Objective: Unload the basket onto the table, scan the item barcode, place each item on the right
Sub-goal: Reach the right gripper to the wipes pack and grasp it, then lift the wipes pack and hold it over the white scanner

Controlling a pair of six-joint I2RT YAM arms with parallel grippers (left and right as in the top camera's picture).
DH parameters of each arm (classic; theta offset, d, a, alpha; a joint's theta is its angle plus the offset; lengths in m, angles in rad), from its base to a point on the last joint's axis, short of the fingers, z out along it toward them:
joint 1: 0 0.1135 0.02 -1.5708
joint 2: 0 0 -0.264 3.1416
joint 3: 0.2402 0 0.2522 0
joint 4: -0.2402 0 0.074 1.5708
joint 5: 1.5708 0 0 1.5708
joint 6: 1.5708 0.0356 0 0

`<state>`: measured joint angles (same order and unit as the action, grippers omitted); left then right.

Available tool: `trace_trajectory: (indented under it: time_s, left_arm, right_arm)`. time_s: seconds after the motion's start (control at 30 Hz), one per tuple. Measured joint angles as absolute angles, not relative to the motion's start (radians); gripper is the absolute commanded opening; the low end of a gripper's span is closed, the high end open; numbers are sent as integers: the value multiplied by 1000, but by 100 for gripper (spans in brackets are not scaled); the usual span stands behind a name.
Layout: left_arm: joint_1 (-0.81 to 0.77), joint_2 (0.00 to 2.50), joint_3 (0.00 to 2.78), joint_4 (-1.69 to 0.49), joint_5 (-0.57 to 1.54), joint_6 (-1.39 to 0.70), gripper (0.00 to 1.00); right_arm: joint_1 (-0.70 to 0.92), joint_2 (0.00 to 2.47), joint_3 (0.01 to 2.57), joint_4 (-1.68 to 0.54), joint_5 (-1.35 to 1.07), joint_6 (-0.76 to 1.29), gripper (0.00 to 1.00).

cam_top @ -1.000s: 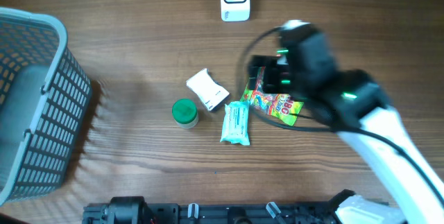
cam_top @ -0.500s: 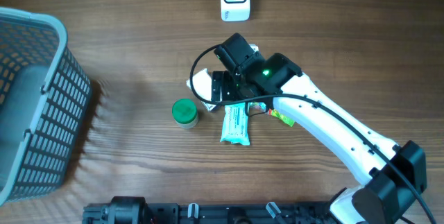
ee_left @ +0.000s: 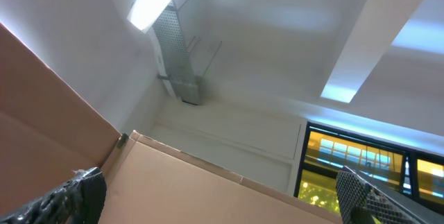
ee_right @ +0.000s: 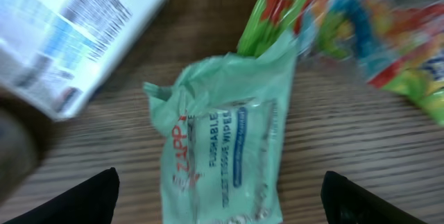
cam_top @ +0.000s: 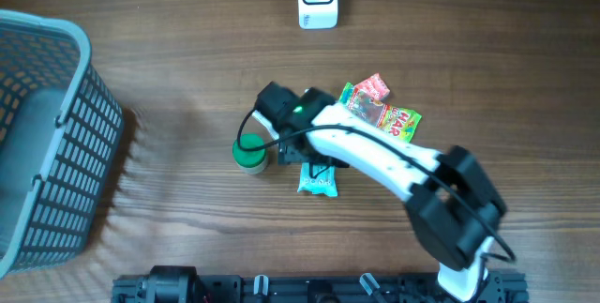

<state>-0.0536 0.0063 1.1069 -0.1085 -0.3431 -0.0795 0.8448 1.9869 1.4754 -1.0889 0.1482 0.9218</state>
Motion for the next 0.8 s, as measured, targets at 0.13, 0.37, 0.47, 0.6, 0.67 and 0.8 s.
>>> trace_trajectory:
  time_s: [0.13,0.37,0.47,0.6,0.67,0.8]
  left_arm:
    - [-54,6,1107,-109,-343,-79,100]
    - [-54,6,1107,-109,-343,-79,100]
    - [-54,6,1107,-109,-343,-79,100]
    - [-54,6,1107,-109,-347,-80,100]
    - [-54,6,1107,-108,-355,-79,100]
    - [-54,6,1107,-101,-383,-79,100]
  right_arm:
    - [879,2064,1475,-1111,196,996,82]
    - [883,2067,1475,-1156,298,1090,69]
    - [883,2069,1475,-1173,316,1103,69]
    - [883,2099,1475,-1182,315,1107,69]
    - [883,2117,1475,-1185,313,1107,66]
    - [883,2126,1475,-1209,304,1118,27]
